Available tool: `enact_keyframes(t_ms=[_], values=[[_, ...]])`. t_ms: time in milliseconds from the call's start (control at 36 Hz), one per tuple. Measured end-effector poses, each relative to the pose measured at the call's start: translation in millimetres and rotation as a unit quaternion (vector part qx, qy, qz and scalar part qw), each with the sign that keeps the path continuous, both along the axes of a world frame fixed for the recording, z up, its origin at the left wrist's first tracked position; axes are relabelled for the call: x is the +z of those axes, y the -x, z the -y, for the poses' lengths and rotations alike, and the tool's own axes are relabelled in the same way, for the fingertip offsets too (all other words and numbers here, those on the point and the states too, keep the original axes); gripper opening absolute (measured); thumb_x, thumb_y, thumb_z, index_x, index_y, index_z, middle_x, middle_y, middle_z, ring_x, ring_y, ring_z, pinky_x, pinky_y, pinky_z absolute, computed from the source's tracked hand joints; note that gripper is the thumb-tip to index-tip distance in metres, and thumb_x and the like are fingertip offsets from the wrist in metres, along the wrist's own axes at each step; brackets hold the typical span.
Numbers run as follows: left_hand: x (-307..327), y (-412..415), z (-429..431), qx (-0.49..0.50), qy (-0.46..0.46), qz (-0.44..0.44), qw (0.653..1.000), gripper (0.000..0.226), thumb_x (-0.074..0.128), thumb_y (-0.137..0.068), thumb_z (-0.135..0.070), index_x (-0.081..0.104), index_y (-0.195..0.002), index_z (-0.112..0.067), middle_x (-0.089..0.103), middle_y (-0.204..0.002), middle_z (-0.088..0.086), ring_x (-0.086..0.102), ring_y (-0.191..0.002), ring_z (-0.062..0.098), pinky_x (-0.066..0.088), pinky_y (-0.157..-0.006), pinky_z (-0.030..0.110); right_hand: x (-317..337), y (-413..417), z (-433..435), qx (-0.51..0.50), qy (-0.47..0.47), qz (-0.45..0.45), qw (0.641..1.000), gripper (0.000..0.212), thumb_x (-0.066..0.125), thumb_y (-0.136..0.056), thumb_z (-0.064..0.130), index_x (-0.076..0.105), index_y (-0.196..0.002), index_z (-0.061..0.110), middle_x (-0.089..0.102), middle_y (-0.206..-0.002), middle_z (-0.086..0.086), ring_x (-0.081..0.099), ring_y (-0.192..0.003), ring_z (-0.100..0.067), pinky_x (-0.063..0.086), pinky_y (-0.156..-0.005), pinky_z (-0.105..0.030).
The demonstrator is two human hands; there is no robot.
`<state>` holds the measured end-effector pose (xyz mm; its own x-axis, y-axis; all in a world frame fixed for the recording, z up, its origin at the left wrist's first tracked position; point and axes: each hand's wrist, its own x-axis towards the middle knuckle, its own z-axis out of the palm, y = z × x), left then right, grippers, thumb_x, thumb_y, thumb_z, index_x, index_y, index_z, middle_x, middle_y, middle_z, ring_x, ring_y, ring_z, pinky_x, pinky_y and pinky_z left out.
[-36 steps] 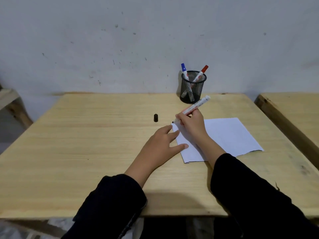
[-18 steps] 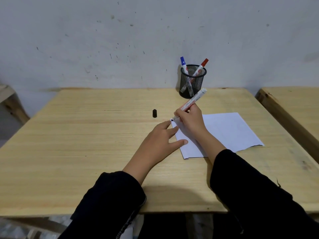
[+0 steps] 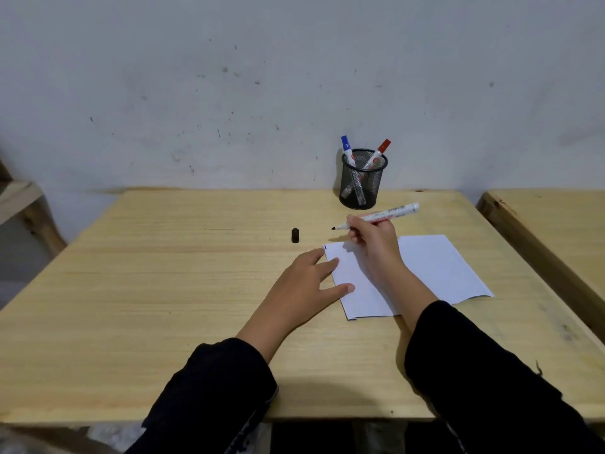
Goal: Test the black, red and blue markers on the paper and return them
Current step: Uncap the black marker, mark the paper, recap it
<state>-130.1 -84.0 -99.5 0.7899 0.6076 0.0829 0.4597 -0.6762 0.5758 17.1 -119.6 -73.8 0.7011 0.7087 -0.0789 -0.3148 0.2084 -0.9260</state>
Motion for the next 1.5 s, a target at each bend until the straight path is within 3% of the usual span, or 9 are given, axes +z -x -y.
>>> enact_keyframes(t_ms=[139,306,444,528,611,667,833,972,1500], values=[[4,2,-3,-0.009,-0.006,0.005,1.0,0.058,0.056,-0.083,-0.055,0.049,-0.133,-0.026,0.033,-0.145,-0.007,0.028,-0.135,0.007,0.031,-0.096,0.021,18,-10,8,0.015,-0.019,0.028,0.999,0.007,0.06,-0.087,0.004,0.062,-0.08,0.004,0.059,-0.061,-0.002,0.056,-0.05,-0.006,0.049,-0.053,-0.013],[22,0,-15,0.092,-0.003,0.15,0.984,0.063,0.066,-0.077,-0.052,0.048,-0.131,-0.026,0.033,-0.137,-0.011,0.045,-0.116,0.0,0.042,-0.1,0.024,38,-16,25,0.015,-0.05,0.044,0.998,0.01,0.061,-0.085,0.002,0.062,-0.076,0.006,0.062,-0.055,0.002,0.056,-0.051,-0.007,0.05,-0.054,-0.013],[26,-9,-41,0.151,-0.004,0.081,0.985,0.05,0.057,-0.086,-0.044,0.051,-0.128,-0.018,0.046,-0.123,-0.001,0.046,-0.112,0.011,0.039,-0.09,0.026,41,-19,36,-0.001,-0.053,0.03,0.998,0.006,0.06,-0.085,0.0,0.06,-0.08,0.003,0.059,-0.064,-0.006,0.055,-0.051,-0.007,0.05,-0.053,-0.013],[23,-13,-52,0.176,0.013,0.075,0.981,0.023,0.053,-0.091,-0.022,0.064,-0.104,-0.008,0.059,-0.108,0.011,0.057,-0.095,0.023,0.041,-0.074,0.026,42,-20,42,-0.006,-0.05,0.027,0.998,0.005,0.061,-0.084,-0.001,0.061,-0.08,0.002,0.06,-0.066,-0.006,0.057,-0.051,-0.007,0.05,-0.053,-0.013],[35,-16,-47,0.193,0.127,0.199,0.952,0.013,0.054,-0.088,-0.003,0.065,-0.081,-0.003,0.066,-0.084,0.012,0.061,-0.076,0.023,0.045,-0.056,0.017,45,-20,48,-0.005,-0.058,0.026,0.998,0.002,0.061,-0.084,-0.001,0.061,-0.082,0.001,0.059,-0.065,-0.006,0.057,-0.051,-0.006,0.05,-0.053,-0.013],[48,-19,-38,0.179,0.24,0.29,0.909,0.008,0.056,-0.088,0.001,0.064,-0.086,0.001,0.063,-0.082,0.011,0.06,-0.07,0.017,0.045,-0.05,0.008,48,-20,51,-0.003,-0.07,0.025,0.997,0.005,0.06,-0.084,-0.002,0.059,-0.082,0.001,0.058,-0.065,-0.005,0.057,-0.05,-0.006,0.05,-0.054,-0.013],[66,-37,-23,0.095,0.423,0.387,0.814,0.009,0.061,-0.086,-0.001,0.068,-0.087,-0.007,0.069,-0.087,0.005,0.066,-0.083,0.014,0.054,-0.075,0.012,52,-14,57,0.01,-0.105,0.018,0.994,0.006,0.062,-0.084,-0.001,0.061,-0.081,0.003,0.061,-0.063,-0.003,0.058,-0.056,-0.008,0.051,-0.057,-0.013],[71,-43,-9,0.05,0.465,0.41,0.783,0.01,0.059,-0.086,0.001,0.066,-0.091,-0.004,0.067,-0.088,0.007,0.068,-0.073,0.006,0.054,-0.074,0.011,52,-10,61,0.013,-0.126,0.022,0.992,0.006,0.061,-0.084,-0.002,0.061,-0.082,0.004,0.061,-0.062,-0.001,0.059,-0.056,-0.007,0.051,-0.058,-0.014],[79,-42,1,0.014,0.491,0.39,0.779,0.01,0.061,-0.086,-0.001,0.068,-0.093,-0.002,0.068,-0.085,0.008,0.069,-0.069,0.005,0.055,-0.075,0.012,48,-15,71,0.038,-0.139,0.061,0.988,0.013,0.061,-0.084,-0.002,0.059,-0.08,0.01,0.063,-0.064,0.003,0.06,-0.058,-0.007,0.051,-0.06,-0.014]])
